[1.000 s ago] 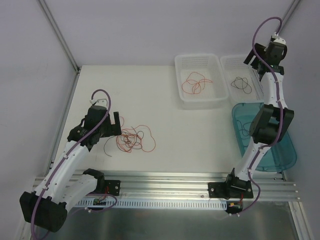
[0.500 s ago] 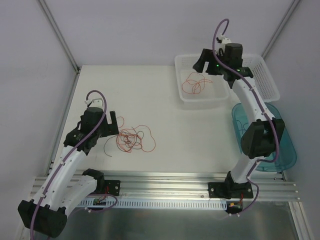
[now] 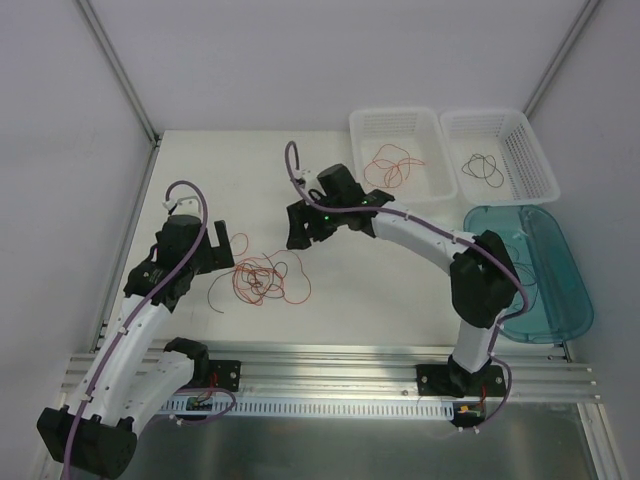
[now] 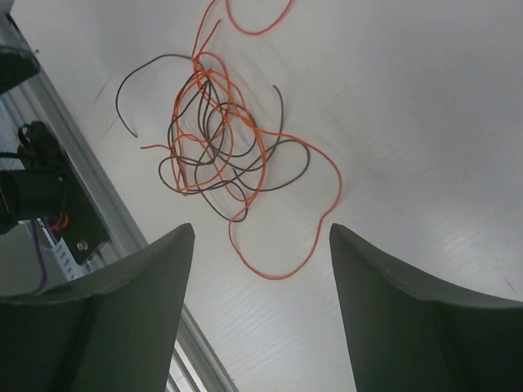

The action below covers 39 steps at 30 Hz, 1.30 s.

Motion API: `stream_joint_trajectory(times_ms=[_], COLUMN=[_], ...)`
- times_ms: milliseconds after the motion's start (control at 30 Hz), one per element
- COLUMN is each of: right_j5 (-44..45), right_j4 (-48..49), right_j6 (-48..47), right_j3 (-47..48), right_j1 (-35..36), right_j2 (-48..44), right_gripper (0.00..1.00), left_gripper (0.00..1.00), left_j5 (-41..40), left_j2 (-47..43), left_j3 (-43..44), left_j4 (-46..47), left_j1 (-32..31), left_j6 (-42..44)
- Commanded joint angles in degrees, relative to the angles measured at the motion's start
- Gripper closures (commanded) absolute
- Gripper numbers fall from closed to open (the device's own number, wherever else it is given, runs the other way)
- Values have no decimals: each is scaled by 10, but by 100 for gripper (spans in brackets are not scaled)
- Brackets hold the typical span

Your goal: Untangle the cables

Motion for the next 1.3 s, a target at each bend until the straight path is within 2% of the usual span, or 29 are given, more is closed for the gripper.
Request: stream_joint_trajectory(times_ms=[0,67,200,567,733,867,933,1033,1067,1267], right_j5=[-14,-19,-20,-30,-35,-10,1,36,46,115], right_j4=[40,55,67,103,107,128,144,141,140,64], right_j6=[-31,-34,-40,-54,-50,-49,-42,-37,-39,-43], right_j3=[11,17,43,105,112,42,-22,-109,-109,-147], right_j1=[35,45,69,98,102,99,90,77,77,78], right_j2=[35,63,110,190,210,145,109,3,3,-148], right_gripper=[32,42,51,61,75,99,99,99,99,99], left_gripper=[1,1,1,1,1,1,1,1,1,1], left_j5=[-1,1,4,16,18,21,27,40,42,57], left_j2=[2,3,10,18,21,24,26,34,37,49], left_j3=[0,0,1,1,1,1,1,1,1,1], left_j4=[7,8,8,8,8,8,7,8,8,8], left_j1=[9,9,10,16,17,17,17,17,17,17], left_j6=[-6,-7,-5,-3,-3,-3,-2,1,2,5])
